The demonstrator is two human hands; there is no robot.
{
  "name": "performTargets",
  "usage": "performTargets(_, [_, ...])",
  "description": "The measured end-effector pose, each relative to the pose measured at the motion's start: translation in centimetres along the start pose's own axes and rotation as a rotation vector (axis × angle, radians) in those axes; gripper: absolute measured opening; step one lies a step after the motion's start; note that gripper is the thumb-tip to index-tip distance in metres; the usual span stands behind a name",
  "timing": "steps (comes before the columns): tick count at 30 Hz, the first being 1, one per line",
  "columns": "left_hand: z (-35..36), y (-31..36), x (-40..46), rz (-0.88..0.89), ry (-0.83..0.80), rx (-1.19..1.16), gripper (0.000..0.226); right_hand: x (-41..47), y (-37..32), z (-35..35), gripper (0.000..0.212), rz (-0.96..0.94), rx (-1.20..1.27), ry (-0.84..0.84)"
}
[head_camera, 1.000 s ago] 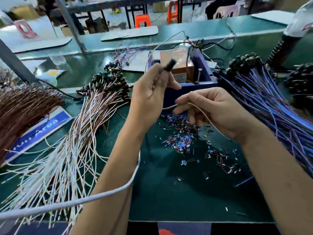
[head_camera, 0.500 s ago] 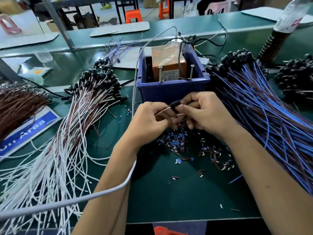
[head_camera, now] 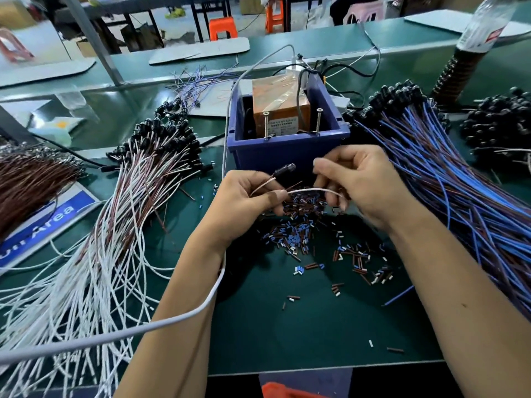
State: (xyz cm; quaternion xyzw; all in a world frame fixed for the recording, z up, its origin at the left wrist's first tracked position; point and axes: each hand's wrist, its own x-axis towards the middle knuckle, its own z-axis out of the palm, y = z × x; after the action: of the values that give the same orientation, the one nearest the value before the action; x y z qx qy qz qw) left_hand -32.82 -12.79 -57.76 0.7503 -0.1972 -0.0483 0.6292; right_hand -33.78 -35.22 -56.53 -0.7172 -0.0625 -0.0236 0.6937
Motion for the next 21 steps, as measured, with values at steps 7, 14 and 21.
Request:
performTargets(7, [-0.5, -0.2, 0.1, -0.07, 0.096, -0.117, 0.012, -0.3, -0.7, -2.9, 0.038, 0.169, 0.099, -0.326])
performTargets(14, [-0.7, 0.2, -0.1, -0.082, 0.05, -0.244, 0.011, -1.5, -1.2, -5.3, 0.034, -0.034, 0.391, -0.722])
performTargets(21, [-0.9, 0.9, -0.4, -0.004, 0.003, -0.392, 0.014, -1.5, -1.5, -4.1, 0.024, -0.155, 0.421, -0.507])
